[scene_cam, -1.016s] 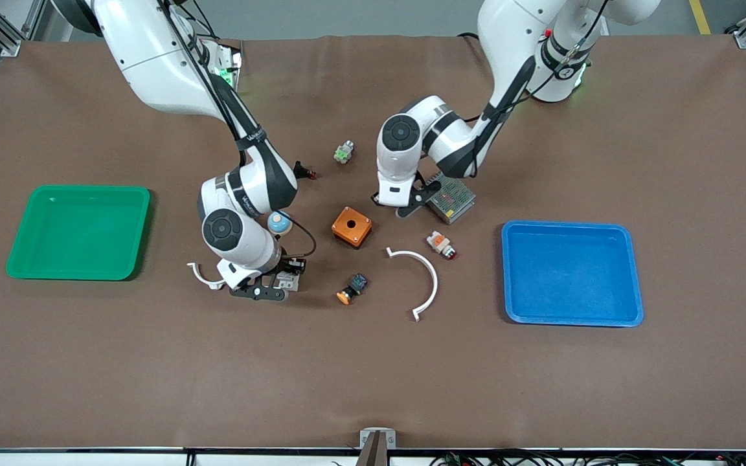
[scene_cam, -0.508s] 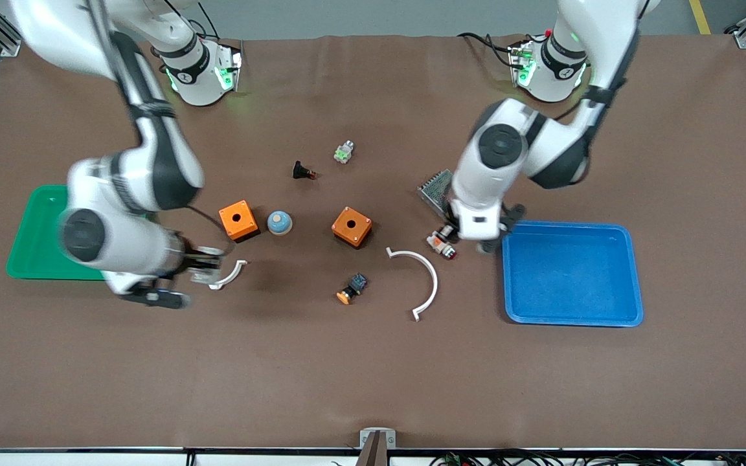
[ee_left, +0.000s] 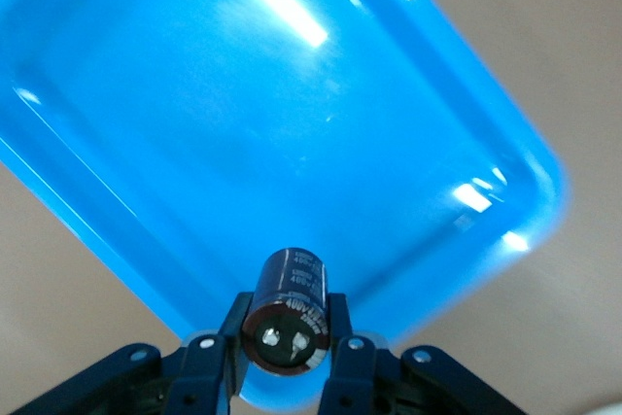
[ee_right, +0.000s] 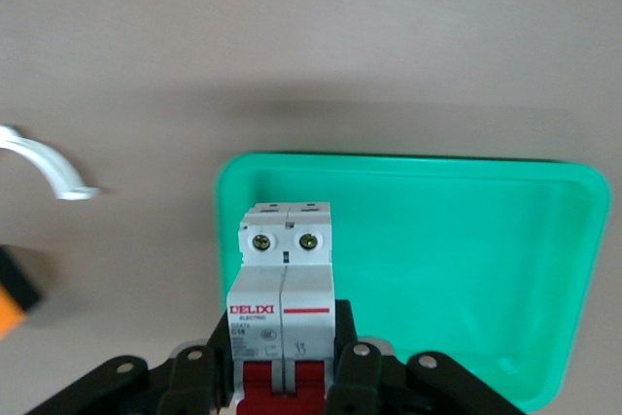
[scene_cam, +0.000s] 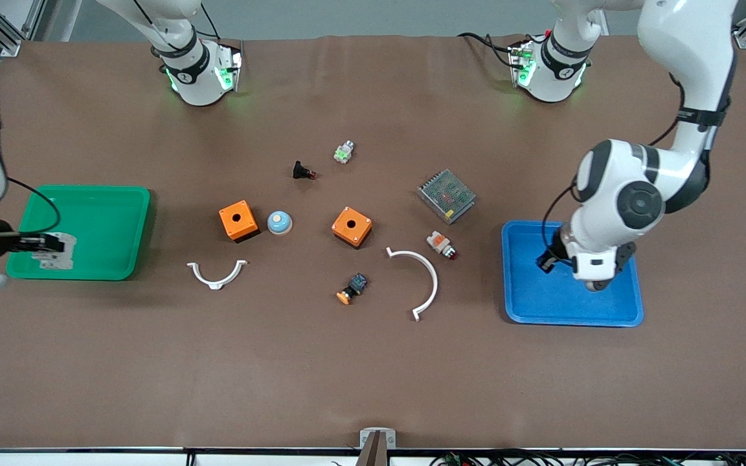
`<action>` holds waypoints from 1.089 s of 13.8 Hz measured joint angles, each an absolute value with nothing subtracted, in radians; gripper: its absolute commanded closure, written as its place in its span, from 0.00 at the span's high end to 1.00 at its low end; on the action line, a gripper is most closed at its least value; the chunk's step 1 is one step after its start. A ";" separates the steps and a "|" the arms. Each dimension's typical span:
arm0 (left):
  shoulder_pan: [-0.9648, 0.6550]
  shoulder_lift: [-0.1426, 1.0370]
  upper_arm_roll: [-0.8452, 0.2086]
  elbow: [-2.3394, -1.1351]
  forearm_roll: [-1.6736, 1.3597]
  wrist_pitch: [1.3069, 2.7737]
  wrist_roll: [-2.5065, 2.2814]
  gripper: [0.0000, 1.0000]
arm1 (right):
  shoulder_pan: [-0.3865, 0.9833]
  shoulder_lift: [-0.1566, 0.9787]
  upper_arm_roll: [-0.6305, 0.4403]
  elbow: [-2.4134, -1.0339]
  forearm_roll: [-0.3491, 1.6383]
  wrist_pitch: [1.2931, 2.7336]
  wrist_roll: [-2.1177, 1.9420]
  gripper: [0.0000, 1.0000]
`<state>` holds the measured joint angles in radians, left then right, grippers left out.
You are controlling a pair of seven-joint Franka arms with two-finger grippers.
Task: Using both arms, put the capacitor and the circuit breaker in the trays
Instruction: 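Carry the breaker to the green tray while the left gripper carries the capacitor, then lower the breaker into the green tray while the left gripper lowers the capacitor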
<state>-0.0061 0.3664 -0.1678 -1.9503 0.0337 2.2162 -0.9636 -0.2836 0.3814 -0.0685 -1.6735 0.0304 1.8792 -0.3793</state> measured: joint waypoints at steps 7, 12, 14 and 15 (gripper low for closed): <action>0.273 0.449 -0.169 -2.011 0.035 2.298 -0.551 0.03 | -0.405 0.420 -0.066 -1.912 0.021 2.219 -0.507 0.15; 0.268 0.503 -0.184 -2.008 0.035 2.361 -0.543 0.29 | -0.449 0.456 -0.066 -1.996 0.020 2.340 -0.507 0.16; 0.266 0.507 -0.185 -2.007 0.035 2.369 -0.543 0.99 | -0.453 0.456 -0.065 -2.024 0.020 2.360 -0.494 0.17; 0.263 0.511 -0.187 -2.007 0.035 2.375 -0.543 1.00 | -0.453 0.454 -0.065 -2.032 0.020 2.369 -0.484 0.37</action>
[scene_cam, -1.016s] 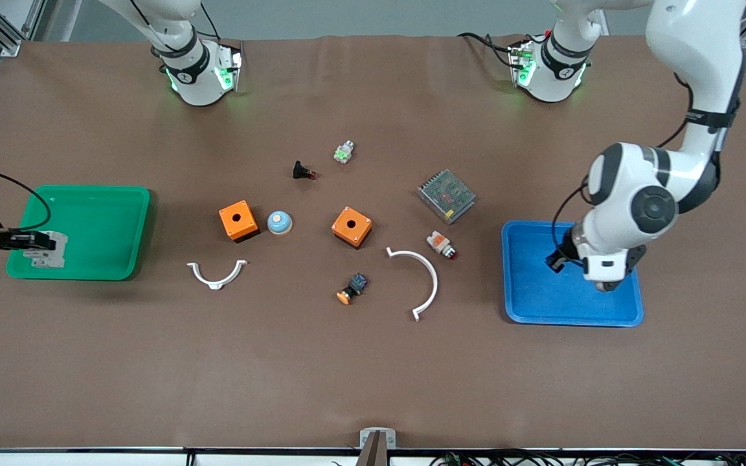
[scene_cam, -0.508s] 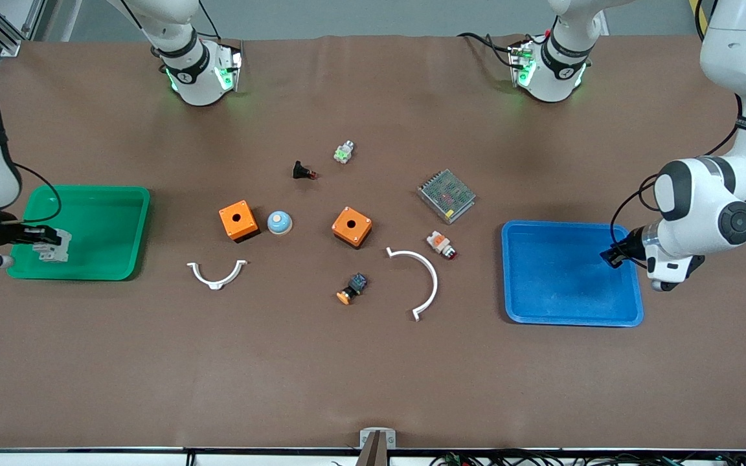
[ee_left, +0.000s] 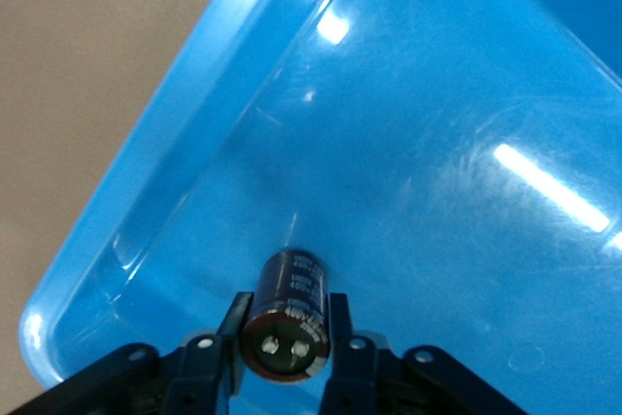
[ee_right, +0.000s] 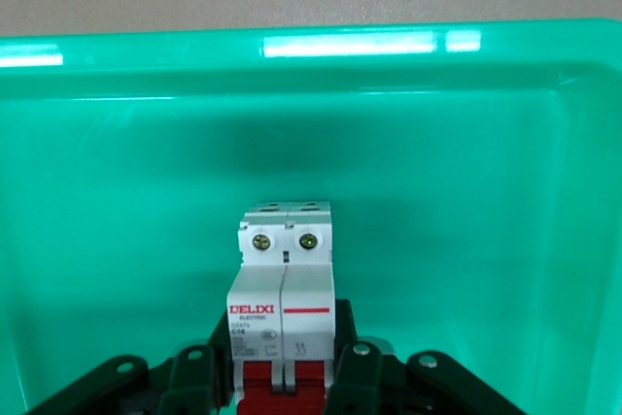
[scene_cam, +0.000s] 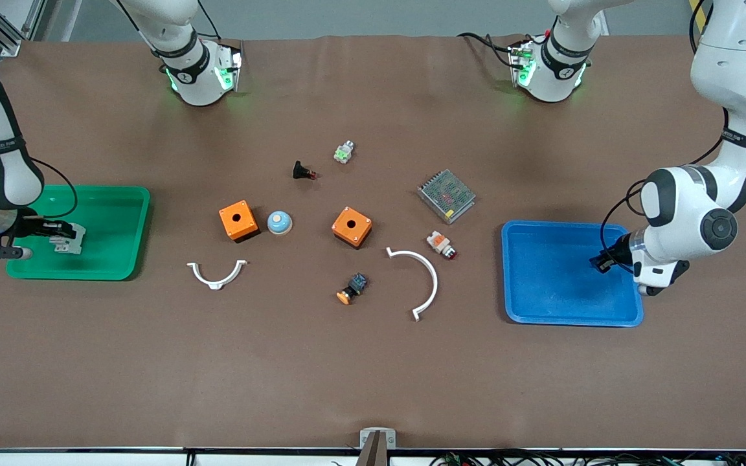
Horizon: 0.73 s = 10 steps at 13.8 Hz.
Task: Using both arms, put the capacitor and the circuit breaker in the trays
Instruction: 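Lower the breaker into the green tray while the left gripper lowers the capacitor, then open both grippers and lift them away from the trays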
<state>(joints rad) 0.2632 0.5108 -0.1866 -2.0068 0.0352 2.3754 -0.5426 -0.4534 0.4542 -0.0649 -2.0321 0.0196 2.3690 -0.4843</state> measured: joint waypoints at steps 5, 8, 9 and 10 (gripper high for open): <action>0.259 0.490 -0.202 -1.967 0.035 2.393 -0.543 1.00 | -0.454 0.446 -0.063 -2.036 0.020 2.361 -0.475 1.00; 0.260 0.369 -0.204 -1.936 0.035 2.331 -0.538 1.00 | -0.452 0.389 -0.055 -1.980 0.019 2.255 -0.475 1.00; 0.261 0.321 -0.204 -1.914 0.035 2.285 -0.520 1.00 | -0.449 0.362 -0.049 -1.934 0.019 2.170 -0.475 1.00; 0.262 0.276 -0.204 -1.879 0.035 2.215 -0.485 1.00 | -0.443 0.336 -0.044 -1.873 0.019 2.067 -0.473 1.00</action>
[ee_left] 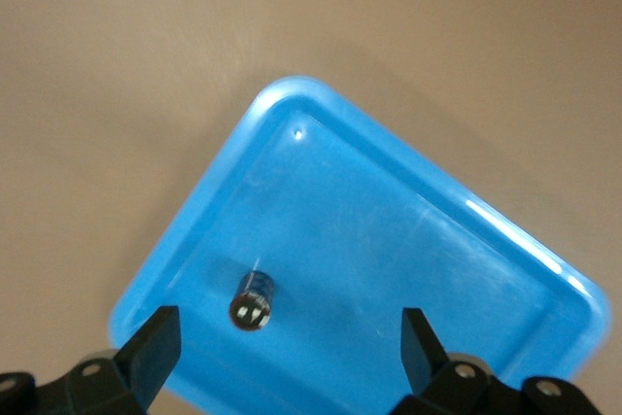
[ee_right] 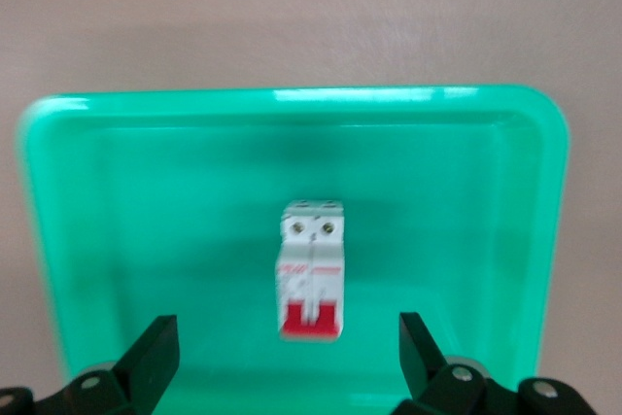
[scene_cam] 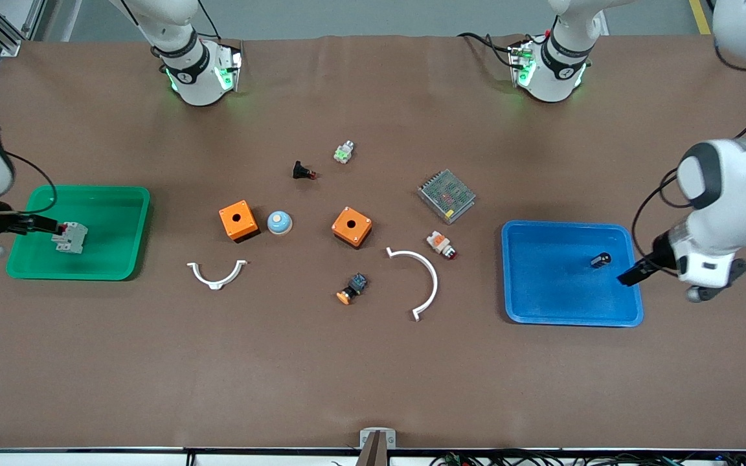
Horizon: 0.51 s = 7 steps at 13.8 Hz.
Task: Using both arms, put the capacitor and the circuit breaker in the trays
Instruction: 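Open both grippers and lift them away from the trays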
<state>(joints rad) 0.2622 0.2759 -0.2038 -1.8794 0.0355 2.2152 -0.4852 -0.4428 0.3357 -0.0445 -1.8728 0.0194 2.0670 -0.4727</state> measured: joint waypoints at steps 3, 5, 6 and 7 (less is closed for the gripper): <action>0.266 0.191 -0.198 -1.712 0.036 1.976 -0.327 1.00 | -0.413 0.266 -0.038 -1.705 0.019 1.833 -0.418 1.00; 0.267 0.163 -0.196 -1.595 0.036 1.833 -0.230 1.00 | -0.372 0.210 -0.035 -1.667 0.019 1.743 -0.359 1.00; 0.268 0.149 -0.196 -1.553 0.036 1.774 -0.192 1.00 | -0.341 0.179 -0.034 -1.662 0.019 1.701 -0.309 1.00; 0.267 0.131 -0.196 -1.527 0.036 1.728 -0.165 1.00 | -0.305 0.146 -0.032 -1.661 0.019 1.667 -0.258 1.00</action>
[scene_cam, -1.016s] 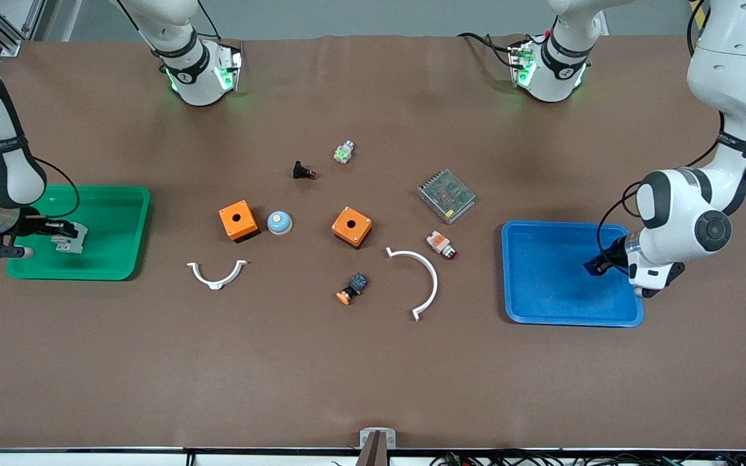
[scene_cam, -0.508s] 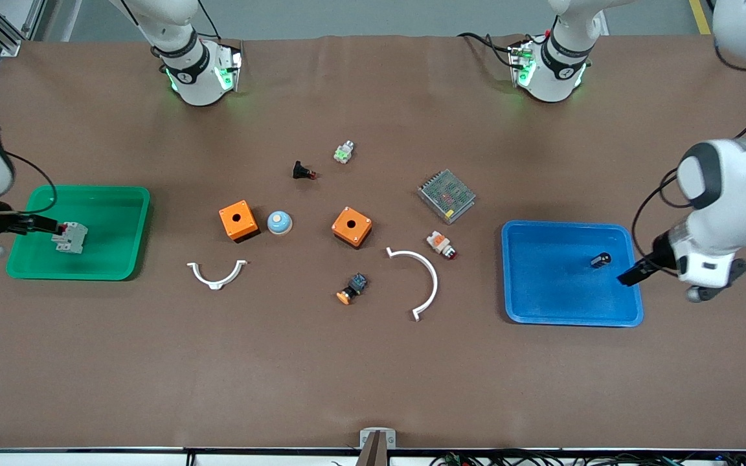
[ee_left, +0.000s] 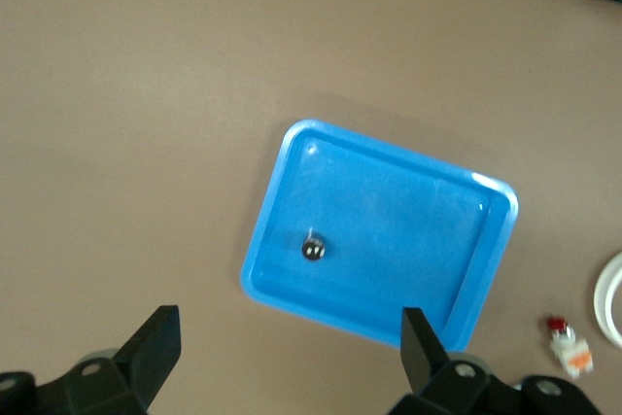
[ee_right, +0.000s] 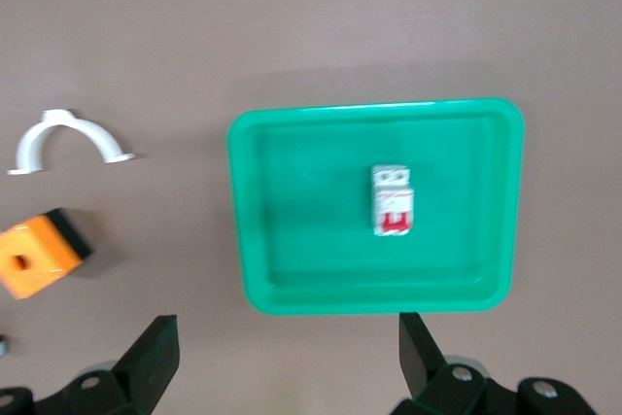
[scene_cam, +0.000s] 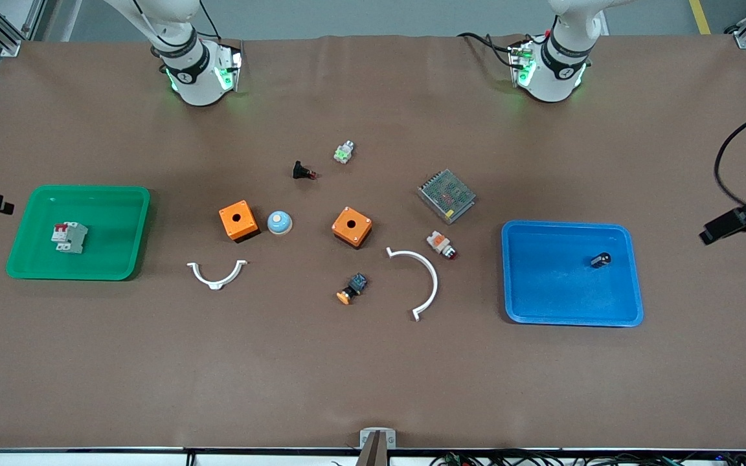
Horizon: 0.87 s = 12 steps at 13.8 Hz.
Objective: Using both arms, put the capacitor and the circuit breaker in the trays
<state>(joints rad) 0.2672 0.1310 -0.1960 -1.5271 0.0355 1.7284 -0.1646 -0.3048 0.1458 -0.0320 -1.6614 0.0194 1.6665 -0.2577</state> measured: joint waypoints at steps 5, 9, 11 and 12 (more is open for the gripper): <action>0.246 0.005 -0.204 -1.521 0.006 1.557 -0.134 1.00 | -0.160 0.030 -0.026 -1.662 0.019 1.599 -0.114 1.00; 0.214 -0.086 -0.182 -1.609 -0.007 1.539 -0.134 1.00 | -0.110 0.018 -0.025 -1.665 0.019 1.599 -0.080 1.00; 0.174 -0.100 -0.130 -1.626 -0.007 1.531 -0.134 1.00 | -0.072 0.018 -0.025 -1.666 0.019 1.601 -0.037 1.00; 0.164 -0.102 -0.118 -1.628 -0.008 1.530 -0.134 1.00 | -0.046 0.018 -0.024 -1.666 0.019 1.603 -0.005 1.00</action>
